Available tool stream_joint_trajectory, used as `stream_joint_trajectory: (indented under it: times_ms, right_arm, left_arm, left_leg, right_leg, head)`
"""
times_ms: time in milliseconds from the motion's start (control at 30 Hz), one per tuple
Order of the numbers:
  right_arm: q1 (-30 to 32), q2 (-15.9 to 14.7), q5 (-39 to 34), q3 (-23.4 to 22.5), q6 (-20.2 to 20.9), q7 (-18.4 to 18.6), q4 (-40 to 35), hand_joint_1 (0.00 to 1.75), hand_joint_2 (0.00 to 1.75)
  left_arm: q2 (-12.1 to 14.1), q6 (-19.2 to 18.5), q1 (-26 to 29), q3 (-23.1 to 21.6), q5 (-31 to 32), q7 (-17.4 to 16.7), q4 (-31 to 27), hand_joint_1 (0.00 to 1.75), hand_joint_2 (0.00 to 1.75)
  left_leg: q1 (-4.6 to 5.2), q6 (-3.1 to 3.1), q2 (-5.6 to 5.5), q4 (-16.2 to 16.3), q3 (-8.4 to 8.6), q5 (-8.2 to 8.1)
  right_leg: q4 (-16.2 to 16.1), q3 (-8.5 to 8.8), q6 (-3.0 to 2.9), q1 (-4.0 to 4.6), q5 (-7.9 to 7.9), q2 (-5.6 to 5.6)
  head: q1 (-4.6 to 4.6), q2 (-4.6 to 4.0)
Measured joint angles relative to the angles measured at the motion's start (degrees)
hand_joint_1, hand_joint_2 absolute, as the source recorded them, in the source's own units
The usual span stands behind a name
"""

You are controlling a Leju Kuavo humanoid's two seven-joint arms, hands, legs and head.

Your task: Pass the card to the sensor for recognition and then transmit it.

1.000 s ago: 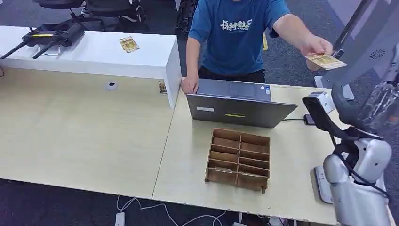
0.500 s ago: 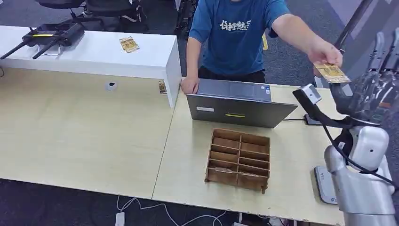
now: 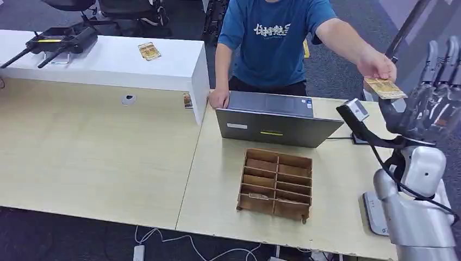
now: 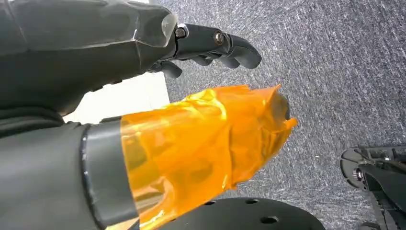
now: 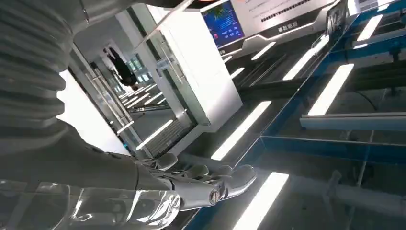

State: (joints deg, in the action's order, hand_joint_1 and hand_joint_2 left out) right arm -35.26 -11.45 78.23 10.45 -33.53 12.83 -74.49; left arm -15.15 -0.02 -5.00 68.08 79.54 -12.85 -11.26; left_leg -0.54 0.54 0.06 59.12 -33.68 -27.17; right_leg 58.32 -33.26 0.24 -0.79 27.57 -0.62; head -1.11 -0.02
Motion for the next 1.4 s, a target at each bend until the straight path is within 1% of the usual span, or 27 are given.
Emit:
stream_joint_trajectory:
  times_ms: [333,367,400,500,667,733,1400]
  right_arm:
    - [0.01,-0.02,-0.09,0.22,0.0,0.0,0.13,0.0,1.75]
    - [0.01,-0.02,-0.17,0.26,0.0,0.0,0.13,1.36,1.75]
    - [0.01,-0.02,-0.28,0.31,-0.02,0.0,0.13,1.48,1.75]
    - [0.1,-0.02,-0.79,0.44,-0.15,0.0,0.0,1.68,1.75]
    - [0.48,-0.02,-1.29,0.61,0.0,0.0,-0.22,1.69,1.75]
    - [0.6,-0.02,-1.38,0.7,0.02,0.0,-0.22,1.75,1.75]
    - [1.21,-0.02,-2.45,1.46,0.42,0.0,-0.17,1.75,1.75]
  left_arm:
    - [0.04,-0.09,0.0,0.0,-0.13,0.0,0.0,0.0,0.0]
    - [0.04,-0.09,0.0,0.0,-0.17,0.0,0.0,0.0,0.0]
    - [0.04,-0.09,0.0,0.0,-0.2,0.02,0.0,0.0,0.0]
    - [0.07,-0.09,0.0,0.0,-0.33,0.02,0.0,0.0,0.0]
    - [0.11,-0.11,0.01,0.0,-0.42,0.02,0.0,0.0,0.0]
    - [0.15,-0.11,0.01,0.0,-0.46,0.02,0.0,0.0,0.0]
    - [0.17,-0.15,0.01,0.0,-0.61,0.17,0.0,0.0,0.0]
  left_leg:
    - [0.0,0.0,0.0,0.0,0.0,0.0]
    - [0.0,0.0,0.0,0.0,0.0,0.0]
    - [0.0,0.0,0.0,0.0,0.0,0.0]
    - [0.0,0.0,0.0,0.0,0.0,0.0]
    - [0.0,0.0,0.0,0.0,0.0,0.0]
    - [0.0,0.0,0.0,0.0,0.0,0.0]
    - [0.0,0.0,0.0,0.0,0.0,0.0]
  right_leg:
    - [0.0,0.0,0.0,0.0,0.0,0.0]
    - [0.0,0.0,0.0,0.0,0.0,0.0]
    - [0.0,0.0,0.0,0.0,0.0,0.0]
    - [0.0,0.0,0.0,0.0,0.0,0.0]
    - [0.0,0.0,0.0,0.0,0.0,0.0]
    - [0.0,0.0,0.0,0.0,0.0,0.0]
    - [0.01,0.0,0.0,0.0,0.0,0.0]
  head:
    - [0.0,0.0]
    - [0.0,0.0]
    - [0.0,0.0]
    - [0.0,0.0]
    - [0.0,0.0]
    - [0.0,0.0]
    - [0.0,0.0]
